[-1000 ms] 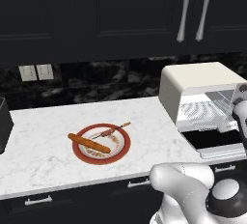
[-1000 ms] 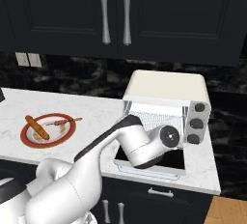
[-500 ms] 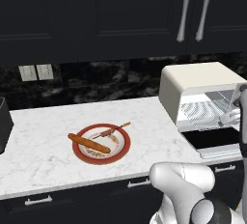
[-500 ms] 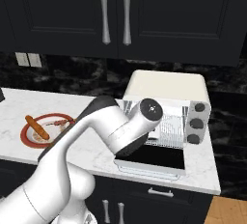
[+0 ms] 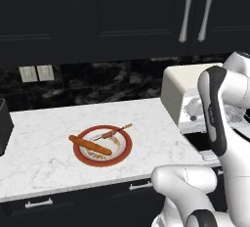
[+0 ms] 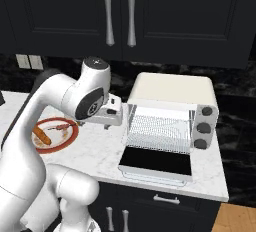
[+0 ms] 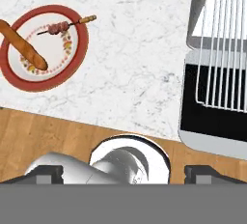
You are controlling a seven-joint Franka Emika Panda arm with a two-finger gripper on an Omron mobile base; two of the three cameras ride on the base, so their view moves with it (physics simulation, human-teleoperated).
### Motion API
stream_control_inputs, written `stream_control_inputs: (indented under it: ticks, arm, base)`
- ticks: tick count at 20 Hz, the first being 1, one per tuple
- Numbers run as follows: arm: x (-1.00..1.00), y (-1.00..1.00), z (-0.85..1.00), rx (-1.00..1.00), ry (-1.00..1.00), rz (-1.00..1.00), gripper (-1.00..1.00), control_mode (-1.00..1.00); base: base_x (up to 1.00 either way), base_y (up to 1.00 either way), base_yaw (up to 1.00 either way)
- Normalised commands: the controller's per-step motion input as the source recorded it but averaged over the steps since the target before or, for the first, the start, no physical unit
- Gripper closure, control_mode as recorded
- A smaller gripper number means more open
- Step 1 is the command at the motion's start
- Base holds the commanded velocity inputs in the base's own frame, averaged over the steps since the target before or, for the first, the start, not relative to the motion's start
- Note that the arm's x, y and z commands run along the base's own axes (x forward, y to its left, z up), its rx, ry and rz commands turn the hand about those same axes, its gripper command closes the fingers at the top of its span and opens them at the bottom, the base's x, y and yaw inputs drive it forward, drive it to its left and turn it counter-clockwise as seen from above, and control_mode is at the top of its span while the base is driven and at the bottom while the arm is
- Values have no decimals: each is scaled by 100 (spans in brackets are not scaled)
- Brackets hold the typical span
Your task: Pick up the kebab skewer and baguette bread, and place them inside the toaster oven. Close the toaster oven door and start by setting the timer.
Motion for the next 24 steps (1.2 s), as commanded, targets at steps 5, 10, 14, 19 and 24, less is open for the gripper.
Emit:
stream_control_inputs:
  ticks: [5, 10, 14, 19, 24]
  arm:
    - [-13, 100, -9, -1, 15, 4, -100, -100]
    - [-37, 100, -36, 0, 5, 23, -100, -100]
    - [3, 100, -38, -6, 1, 29, -100, -100]
    - [57, 100, -26, -14, 0, 24, -100, -100]
    - [99, 97, -15, -13, 15, 17, -100, -100]
  base:
    - [0, 0, 0]
    - [0, 0, 0]
    - [0, 0, 0]
    - [0, 0, 0]
    - [0, 0, 0]
